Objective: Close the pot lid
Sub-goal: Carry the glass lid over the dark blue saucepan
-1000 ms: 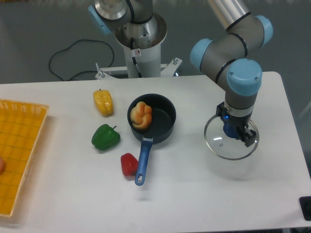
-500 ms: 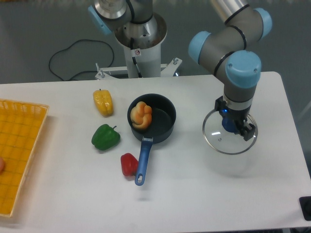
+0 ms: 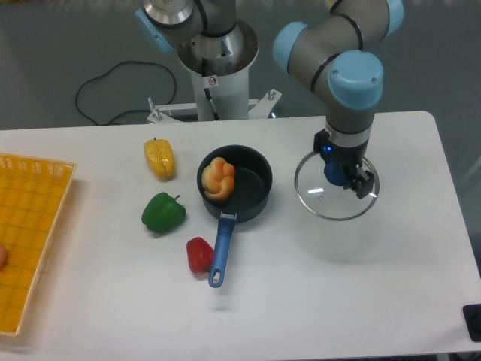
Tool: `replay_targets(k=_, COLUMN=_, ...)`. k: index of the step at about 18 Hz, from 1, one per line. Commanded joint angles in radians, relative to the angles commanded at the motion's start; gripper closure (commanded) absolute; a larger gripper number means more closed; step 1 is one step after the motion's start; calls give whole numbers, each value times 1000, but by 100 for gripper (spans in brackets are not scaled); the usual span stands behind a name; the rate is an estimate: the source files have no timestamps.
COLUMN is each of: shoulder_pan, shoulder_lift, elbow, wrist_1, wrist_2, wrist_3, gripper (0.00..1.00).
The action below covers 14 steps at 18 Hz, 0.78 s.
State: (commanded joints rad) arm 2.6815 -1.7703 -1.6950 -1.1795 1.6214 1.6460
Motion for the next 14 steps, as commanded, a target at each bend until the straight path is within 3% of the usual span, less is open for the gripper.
replay_targets(k=7, shoulder_pan=-69, shoulder_lift=51, elbow=-41, wrist_1=4, wrist_2=-2, wrist_3=-95, gripper=44)
replay_targets(k=14, shoulder_pan=-103, shoulder_lift=138, elbow=-153, wrist_1=12, wrist_2=-38, wrist_3=-129, gripper=44)
